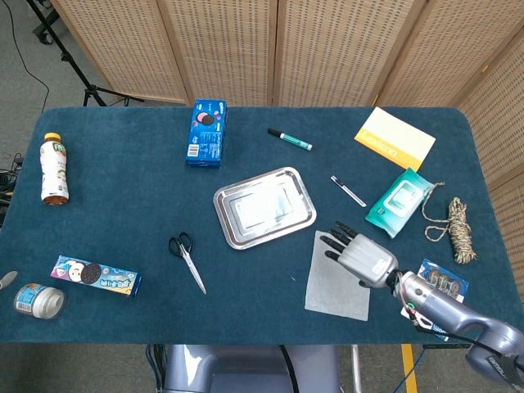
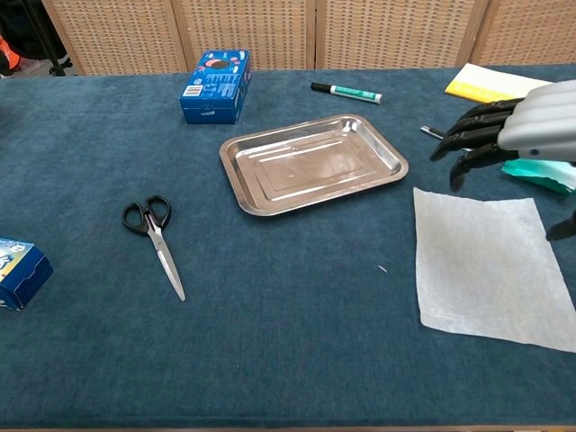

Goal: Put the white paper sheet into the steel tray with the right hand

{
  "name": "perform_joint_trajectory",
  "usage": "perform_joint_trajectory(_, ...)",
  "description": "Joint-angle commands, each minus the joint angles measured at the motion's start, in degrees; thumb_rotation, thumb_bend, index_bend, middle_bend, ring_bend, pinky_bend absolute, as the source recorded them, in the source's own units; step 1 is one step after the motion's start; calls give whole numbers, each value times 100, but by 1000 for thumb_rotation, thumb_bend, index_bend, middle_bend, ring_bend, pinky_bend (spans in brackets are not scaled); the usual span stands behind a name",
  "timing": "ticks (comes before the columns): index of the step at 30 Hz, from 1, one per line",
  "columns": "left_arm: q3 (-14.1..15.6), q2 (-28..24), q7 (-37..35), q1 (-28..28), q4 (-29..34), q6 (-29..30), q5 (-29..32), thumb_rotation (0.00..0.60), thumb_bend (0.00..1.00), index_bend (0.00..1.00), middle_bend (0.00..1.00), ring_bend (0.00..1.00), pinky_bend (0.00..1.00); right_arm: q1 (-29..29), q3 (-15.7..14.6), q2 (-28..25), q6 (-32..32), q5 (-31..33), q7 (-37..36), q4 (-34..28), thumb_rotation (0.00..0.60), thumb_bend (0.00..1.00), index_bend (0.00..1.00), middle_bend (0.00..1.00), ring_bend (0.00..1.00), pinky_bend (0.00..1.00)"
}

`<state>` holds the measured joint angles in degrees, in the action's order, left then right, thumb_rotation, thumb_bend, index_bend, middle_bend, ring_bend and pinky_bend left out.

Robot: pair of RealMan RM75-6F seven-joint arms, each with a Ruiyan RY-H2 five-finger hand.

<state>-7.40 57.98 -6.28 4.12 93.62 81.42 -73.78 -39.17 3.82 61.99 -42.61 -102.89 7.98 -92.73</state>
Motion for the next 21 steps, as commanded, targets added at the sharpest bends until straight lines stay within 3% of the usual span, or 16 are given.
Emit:
perform_joint_trajectory(1,-5,6,20,12,0,-18,18,600,0,0,0,0,0,-308,122,323,456,405,215,50,600,156,253,117,0,0)
perform_joint_trajectory(11,-12,8,26,18,1,-36,37,600,0,0,0,0,0,-699,257,941,998,1230,933,302,600,208,253,130,0,0)
perform_joint_trajectory(21,-13,-21,-66,4,10,-41,23,600,0,0,0,0,0,-829,165,1264,1040,1838,1491,468,600,208,253,132,0,0)
